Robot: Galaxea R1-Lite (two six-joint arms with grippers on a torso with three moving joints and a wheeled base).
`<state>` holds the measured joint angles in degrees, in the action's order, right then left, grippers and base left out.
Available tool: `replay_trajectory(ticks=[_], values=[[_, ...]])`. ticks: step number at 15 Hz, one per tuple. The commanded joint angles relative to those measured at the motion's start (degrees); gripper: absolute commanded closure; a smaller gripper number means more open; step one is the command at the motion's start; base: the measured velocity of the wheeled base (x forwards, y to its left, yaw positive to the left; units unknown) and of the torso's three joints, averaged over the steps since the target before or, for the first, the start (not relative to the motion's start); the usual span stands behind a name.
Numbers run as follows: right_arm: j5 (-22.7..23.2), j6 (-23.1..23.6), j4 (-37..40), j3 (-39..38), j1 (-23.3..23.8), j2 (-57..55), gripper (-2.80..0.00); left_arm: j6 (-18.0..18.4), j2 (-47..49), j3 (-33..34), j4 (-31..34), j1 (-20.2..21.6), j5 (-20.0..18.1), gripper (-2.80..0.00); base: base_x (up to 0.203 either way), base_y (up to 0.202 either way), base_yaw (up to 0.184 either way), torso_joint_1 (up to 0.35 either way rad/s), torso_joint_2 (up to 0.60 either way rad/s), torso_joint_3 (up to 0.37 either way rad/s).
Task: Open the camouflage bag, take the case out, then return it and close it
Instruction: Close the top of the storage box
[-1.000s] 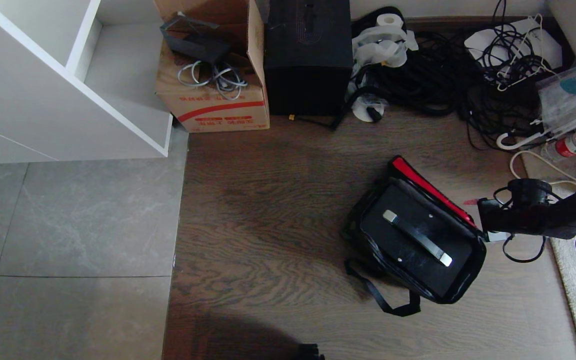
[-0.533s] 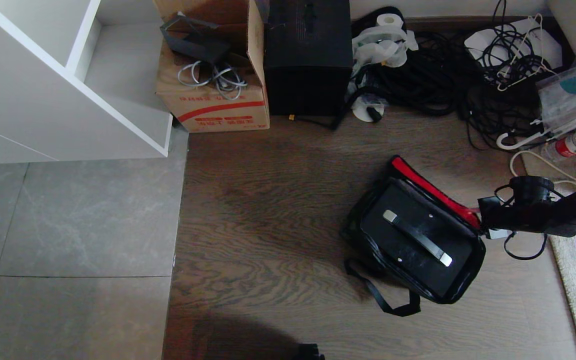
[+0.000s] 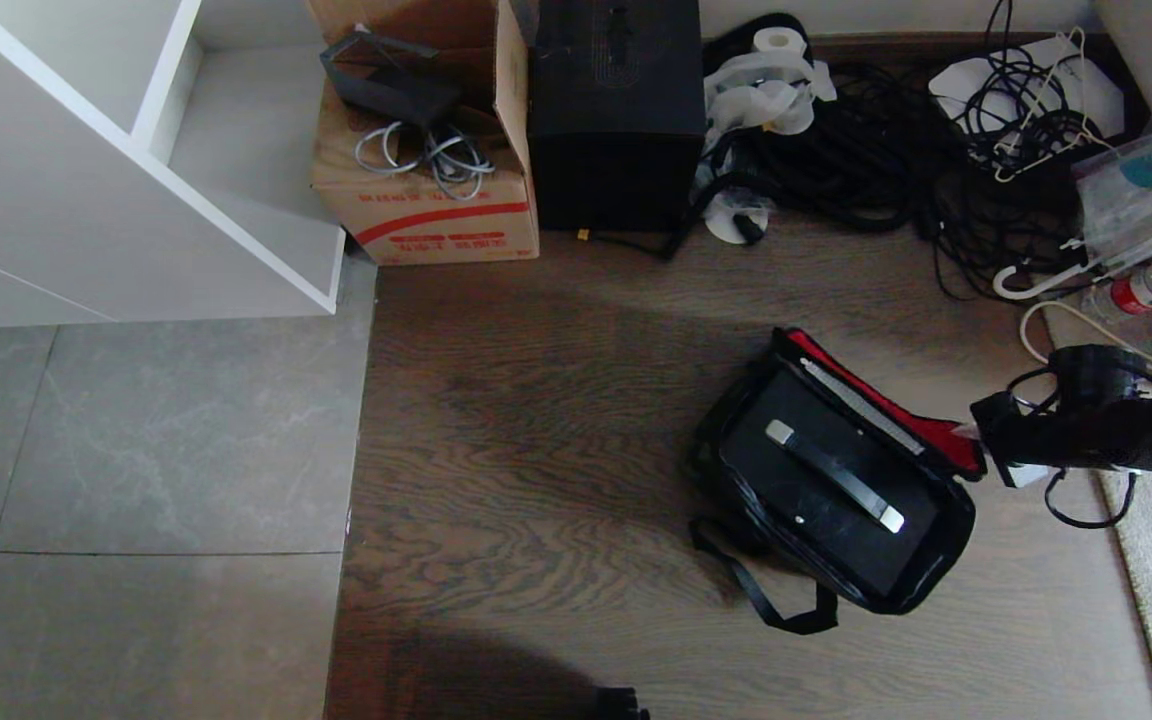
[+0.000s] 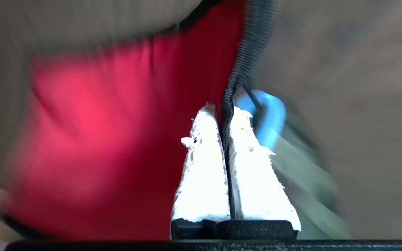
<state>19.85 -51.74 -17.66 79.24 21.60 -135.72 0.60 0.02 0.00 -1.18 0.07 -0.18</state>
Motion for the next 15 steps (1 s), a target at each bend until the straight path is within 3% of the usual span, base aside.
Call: replay_trajectory(ticks=[1, 3, 6, 8, 11, 15], values=[[0.5, 20.6, -0.6, -12.2, 0.0, 9.1, 0.0, 0.0, -0.1, 0.5, 0.0, 0.0, 0.0, 0.0, 0.0, 0.0, 0.0, 0.0, 0.0, 0.0], [0.8, 34.4, -3.6, -22.6, 0.1, 14.4, 0.0, 0.0, -0.1, 0.5, 0.0, 0.0, 0.0, 0.0, 0.0, 0.0, 0.0, 0.0, 0.0, 0.0], [1.3, 47.9, -14.0, -32.4, -0.1, 20.4, 0.0, 0.0, -0.1, 0.5, 0.0, 0.0, 0.0, 0.0, 0.0, 0.0, 0.0, 0.0, 0.0, 0.0], [1.4, 58.0, -16.6, -35.9, -0.3, 21.7, 0.0, 0.0, -0.1, 0.5, 0.0, 0.0, 0.0, 0.0, 0.0, 0.0, 0.0, 0.0, 0.0, 0.0], [2.6, 60.6, -22.7, -40.2, -3.4, 23.2, 0.0, 0.0, -0.1, 0.5, 0.0, 0.0, 0.0, 0.0, 0.0, 0.0, 0.0, 0.0, 0.0, 0.0], [2.8, 69.7, -28.9, -47.8, -7.8, 24.1, 0.0, 0.0, -0.1, 0.5, 0.0, 0.0, 0.0, 0.0, 0.0, 0.0, 0.0, 0.0, 0.0, 0.0]])
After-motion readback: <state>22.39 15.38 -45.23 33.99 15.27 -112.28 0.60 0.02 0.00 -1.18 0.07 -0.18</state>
